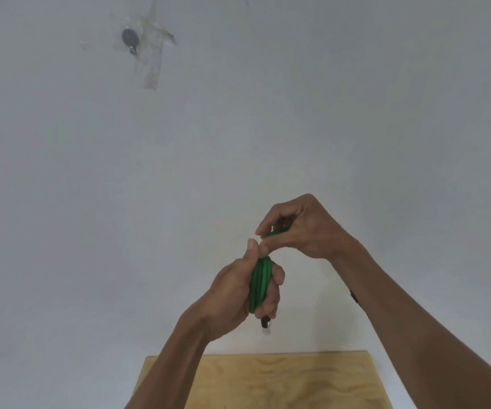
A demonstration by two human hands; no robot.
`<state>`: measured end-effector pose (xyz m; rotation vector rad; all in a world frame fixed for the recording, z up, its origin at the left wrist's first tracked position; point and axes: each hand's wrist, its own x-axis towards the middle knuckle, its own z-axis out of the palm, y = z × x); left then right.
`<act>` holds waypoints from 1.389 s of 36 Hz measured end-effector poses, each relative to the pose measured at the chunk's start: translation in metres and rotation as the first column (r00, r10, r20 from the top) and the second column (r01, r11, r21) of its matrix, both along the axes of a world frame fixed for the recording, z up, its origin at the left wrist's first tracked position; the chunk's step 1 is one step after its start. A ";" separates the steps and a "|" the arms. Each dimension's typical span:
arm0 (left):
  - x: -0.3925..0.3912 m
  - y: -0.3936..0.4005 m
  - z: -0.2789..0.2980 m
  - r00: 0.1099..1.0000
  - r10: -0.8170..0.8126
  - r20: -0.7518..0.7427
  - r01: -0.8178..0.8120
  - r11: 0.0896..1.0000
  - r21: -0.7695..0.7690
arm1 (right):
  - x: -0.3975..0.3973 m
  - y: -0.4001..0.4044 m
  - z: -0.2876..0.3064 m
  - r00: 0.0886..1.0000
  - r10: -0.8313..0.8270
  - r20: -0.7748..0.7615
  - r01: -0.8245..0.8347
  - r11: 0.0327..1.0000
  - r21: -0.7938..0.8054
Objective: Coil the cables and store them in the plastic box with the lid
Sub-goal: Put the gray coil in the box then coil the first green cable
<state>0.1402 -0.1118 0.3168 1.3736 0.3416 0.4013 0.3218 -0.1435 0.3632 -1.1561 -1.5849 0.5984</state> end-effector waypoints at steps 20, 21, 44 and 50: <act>0.006 0.041 0.018 0.952 0.147 0.269 -0.187 0.974 0.130 | -0.081 -0.041 -0.113 0.918 -0.333 -0.217 0.304 0.940 -0.155; 0.006 0.043 0.018 0.954 0.156 0.257 -0.194 0.972 0.132 | -0.081 -0.043 -0.111 0.916 -0.368 -0.161 0.349 0.928 -0.133; -0.007 -0.001 0.002 0.999 -0.006 -0.034 0.004 0.997 -0.082 | -0.015 -0.021 -0.028 0.998 0.031 0.054 -0.025 0.995 -0.094; -0.009 0.000 0.001 0.998 0.014 -0.055 -0.014 1.000 -0.010 | -0.051 -0.032 -0.061 0.946 -0.028 -0.323 0.018 0.999 -0.032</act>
